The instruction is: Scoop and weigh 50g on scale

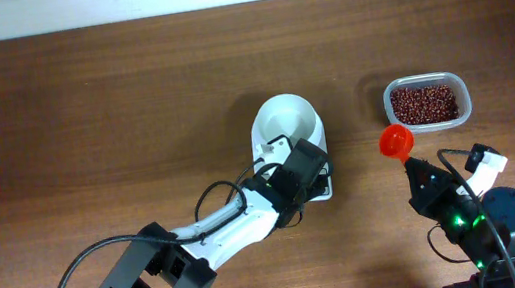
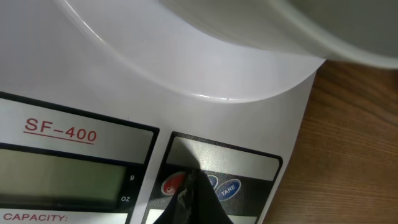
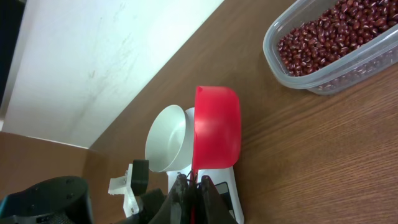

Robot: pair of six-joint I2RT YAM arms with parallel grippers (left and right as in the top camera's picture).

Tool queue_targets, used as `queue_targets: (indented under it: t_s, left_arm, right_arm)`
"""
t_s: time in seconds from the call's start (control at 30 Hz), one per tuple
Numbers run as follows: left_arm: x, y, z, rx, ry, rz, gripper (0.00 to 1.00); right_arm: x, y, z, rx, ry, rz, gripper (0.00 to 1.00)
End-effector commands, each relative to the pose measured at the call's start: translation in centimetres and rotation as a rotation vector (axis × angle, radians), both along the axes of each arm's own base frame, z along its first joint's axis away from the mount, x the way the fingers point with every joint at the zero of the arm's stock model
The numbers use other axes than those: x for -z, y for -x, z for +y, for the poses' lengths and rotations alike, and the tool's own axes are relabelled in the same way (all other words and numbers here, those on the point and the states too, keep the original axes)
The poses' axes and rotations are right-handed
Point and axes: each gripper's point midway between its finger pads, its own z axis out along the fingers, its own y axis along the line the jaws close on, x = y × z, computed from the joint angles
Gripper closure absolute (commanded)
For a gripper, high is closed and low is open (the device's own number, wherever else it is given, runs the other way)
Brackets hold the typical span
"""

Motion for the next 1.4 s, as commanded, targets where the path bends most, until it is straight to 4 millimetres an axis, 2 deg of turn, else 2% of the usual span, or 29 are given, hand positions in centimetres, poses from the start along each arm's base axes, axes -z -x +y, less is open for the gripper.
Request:
queue_targets:
  t_s: [0.0,0.57,0.63,0.67,0.77,0.8,0.83,0.9,1.0,1.1,1.17,1.23,1.27,1.37]
  left_arm:
    - [1.2,0.4,0.8,-0.012,-0.051,0.026,1.0]
    - [1.6,0.9,1.9,-0.035,-0.085,0.06,1.0]
    - [-0.8,1.0,0.1,0.112,-0.037,0.025,1.0]
    - [-2.2,1.2,0.0,0.145,-0.026,0.01,1.0]
    - [-7.5,2.2,1.1,0.253,-0.03,-0.088,1.0]
    - [-9.7,2.1,1.3,0.302,-0.028,-0.153,1.0]
    - [-12.6,1.7,1.9,0.318,-0.021,-0.25,1.0]
    - [-14.6,1.3,2.8,0.281,-0.025,-0.314,1.0]
    - [-12.9,1.4,2.8,0.29,-0.056,-0.272,1.0]
    - [-11.1,1.4,2.6,0.299,-0.08,-0.229,1.0]
    - [-8.5,1.3,2.5,0.306,-0.123,-0.174,1.0]
    - [-6.3,1.3,2.5,0.313,-0.158,-0.126,0.92]
    - [-5.7,1.3,2.6,0.313,-0.167,-0.116,1.0]
    - [-4.7,0.3,1.4,0.31,-0.149,-0.138,1.0]
  right_arm:
    - [-0.8,-0.1,-0.3,0.011,0.015,-0.027,0.96]
    - [-0.8,-0.1,-0.3,0.011,0.015,-0.027,0.96]
    - [-0.8,-0.1,-0.3,0.011,0.015,-0.027,0.96]
    - [-0.8,-0.1,-0.3,0.012,0.015,-0.027,0.96]
    - [-0.8,-0.1,-0.3,0.011,0.015,-0.027,0.96]
    - [-0.8,-0.1,-0.3,0.011,0.015,-0.027,0.96]
    - [-0.7,-0.1,-0.4,0.012,0.015,-0.024,0.96]
    - [-0.2,-0.3,-0.3,0.011,0.016,-0.002,0.96]
    - [0.9,-0.7,-0.3,0.011,0.018,0.048,0.96]
    - [-0.3,-2.1,-0.3,0.012,0.016,-0.006,0.96]
    - [-1.0,-2.9,-0.1,0.003,0.011,-0.04,0.96]
    - [-1.0,-2.9,0.0,0.003,-0.001,-0.04,0.96]
    - [-1.2,-2.9,0.2,-0.009,-0.006,-0.045,0.96]
    - [-1.2,-2.9,0.4,-0.018,-0.008,-0.045,0.96]
